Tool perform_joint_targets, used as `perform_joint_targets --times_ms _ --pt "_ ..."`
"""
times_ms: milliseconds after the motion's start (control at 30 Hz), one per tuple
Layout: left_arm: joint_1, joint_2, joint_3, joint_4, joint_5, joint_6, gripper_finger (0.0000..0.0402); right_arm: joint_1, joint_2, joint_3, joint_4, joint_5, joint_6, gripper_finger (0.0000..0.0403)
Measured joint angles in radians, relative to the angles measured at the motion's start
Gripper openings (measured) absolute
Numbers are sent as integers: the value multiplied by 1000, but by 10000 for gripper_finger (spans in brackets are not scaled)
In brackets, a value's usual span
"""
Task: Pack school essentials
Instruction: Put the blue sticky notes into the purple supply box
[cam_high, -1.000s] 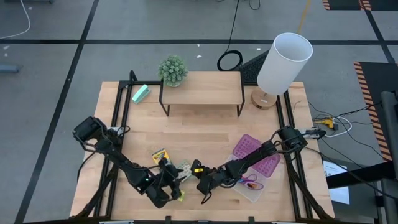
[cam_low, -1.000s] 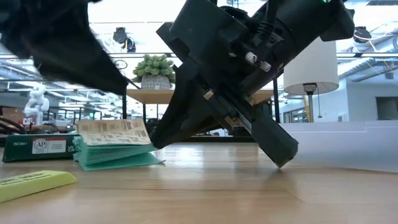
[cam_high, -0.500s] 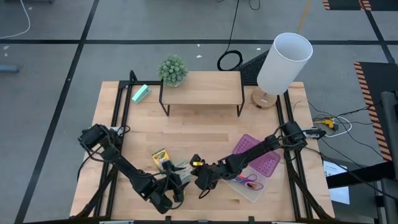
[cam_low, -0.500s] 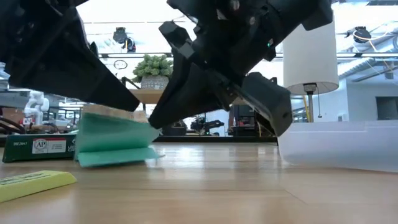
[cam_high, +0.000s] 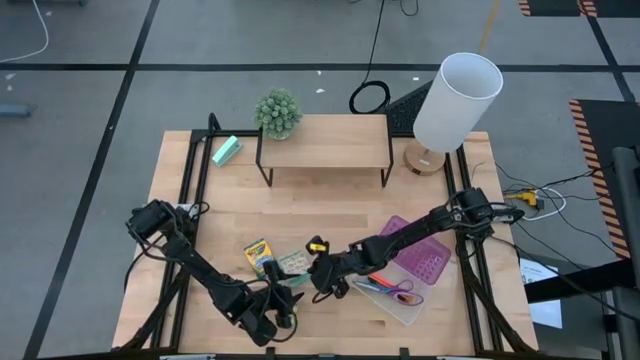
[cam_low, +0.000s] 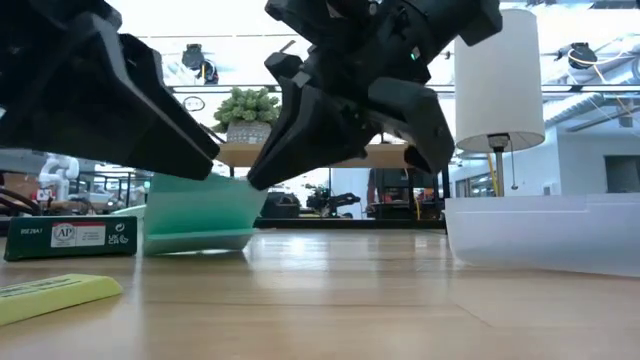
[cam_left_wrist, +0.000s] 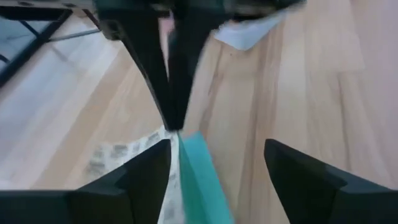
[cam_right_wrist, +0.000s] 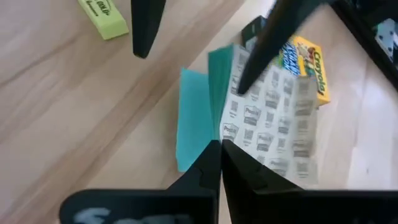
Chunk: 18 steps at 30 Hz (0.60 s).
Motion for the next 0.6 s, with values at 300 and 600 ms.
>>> perform_joint_targets --times_ms 300,600 --pt "0 0 0 -54 -23 67 253 -23 -12 0 -29 -50 47 1" --pt "17 0 0 -114 -43 27 253 -42 -12 0 -33 -53 90 1"
